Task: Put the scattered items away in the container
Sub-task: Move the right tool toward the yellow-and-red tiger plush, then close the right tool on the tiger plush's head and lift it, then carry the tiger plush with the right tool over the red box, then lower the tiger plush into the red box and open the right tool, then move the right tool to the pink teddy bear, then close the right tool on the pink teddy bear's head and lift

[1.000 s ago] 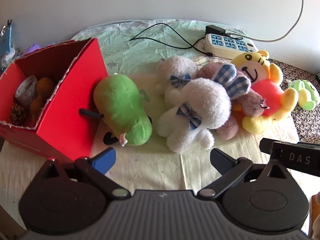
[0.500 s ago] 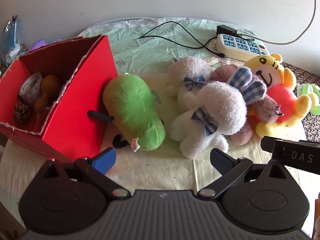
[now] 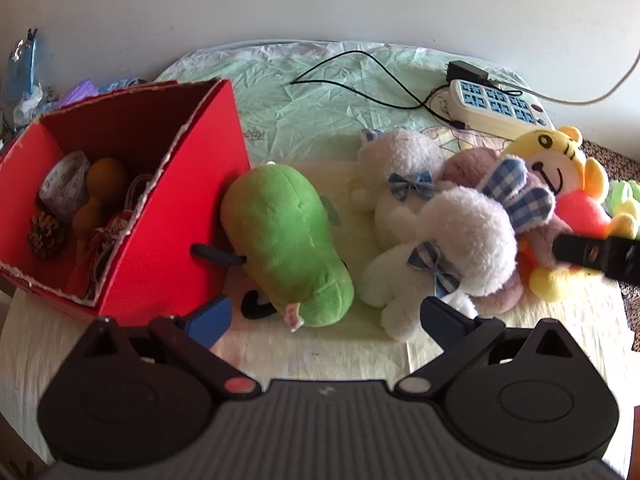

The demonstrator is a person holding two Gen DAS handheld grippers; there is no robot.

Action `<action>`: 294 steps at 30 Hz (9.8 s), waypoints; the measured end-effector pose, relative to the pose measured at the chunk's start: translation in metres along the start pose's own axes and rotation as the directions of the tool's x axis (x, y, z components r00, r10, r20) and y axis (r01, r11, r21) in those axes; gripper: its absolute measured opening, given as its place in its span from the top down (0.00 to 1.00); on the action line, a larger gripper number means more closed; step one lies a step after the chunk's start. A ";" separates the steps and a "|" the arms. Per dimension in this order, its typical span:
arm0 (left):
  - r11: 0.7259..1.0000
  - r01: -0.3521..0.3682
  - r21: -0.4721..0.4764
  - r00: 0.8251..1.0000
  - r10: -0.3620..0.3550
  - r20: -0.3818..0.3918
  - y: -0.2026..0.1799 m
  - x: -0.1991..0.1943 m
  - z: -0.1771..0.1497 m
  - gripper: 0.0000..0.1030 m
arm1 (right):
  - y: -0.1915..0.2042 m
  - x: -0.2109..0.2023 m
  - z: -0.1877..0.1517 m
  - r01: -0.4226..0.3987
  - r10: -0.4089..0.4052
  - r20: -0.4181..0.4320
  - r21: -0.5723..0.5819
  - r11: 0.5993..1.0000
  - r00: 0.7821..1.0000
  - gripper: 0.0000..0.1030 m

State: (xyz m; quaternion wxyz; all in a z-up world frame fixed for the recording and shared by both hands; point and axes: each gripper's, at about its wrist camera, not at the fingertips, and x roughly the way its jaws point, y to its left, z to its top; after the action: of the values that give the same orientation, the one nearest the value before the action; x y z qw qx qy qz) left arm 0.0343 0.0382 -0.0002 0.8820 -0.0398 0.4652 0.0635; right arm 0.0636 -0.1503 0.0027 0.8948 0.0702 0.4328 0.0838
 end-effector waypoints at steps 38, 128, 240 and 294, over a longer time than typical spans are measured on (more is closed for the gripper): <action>0.716 0.425 0.553 0.854 -0.519 0.016 -0.143 -0.009 0.019 0.10 | -0.088 0.073 0.108 -0.049 0.036 -0.124 -0.099 0.994 0.992 0.28; 0.665 0.556 0.498 0.803 -0.585 -0.117 0.221 -0.014 0.020 0.54 | 0.299 0.063 0.012 0.085 -0.084 -0.015 0.151 0.985 0.996 0.56; 0.752 0.445 0.486 0.878 -0.473 -0.072 -0.072 0.029 0.016 0.42 | -0.105 0.107 0.055 -0.254 0.277 -0.100 0.196 0.947 0.956 0.40; 0.666 0.453 0.593 0.887 -0.407 -0.219 -0.167 0.067 -0.014 0.63 | -0.109 0.110 0.032 -0.302 0.356 -0.144 0.302 0.904 0.923 0.64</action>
State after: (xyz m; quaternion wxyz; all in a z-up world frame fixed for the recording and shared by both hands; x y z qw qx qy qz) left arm 0.0852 -0.1240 -0.0621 0.8169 0.1465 0.4660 -0.3068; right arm 0.1663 -0.2354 -0.0833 0.8023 0.2570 0.5077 0.1803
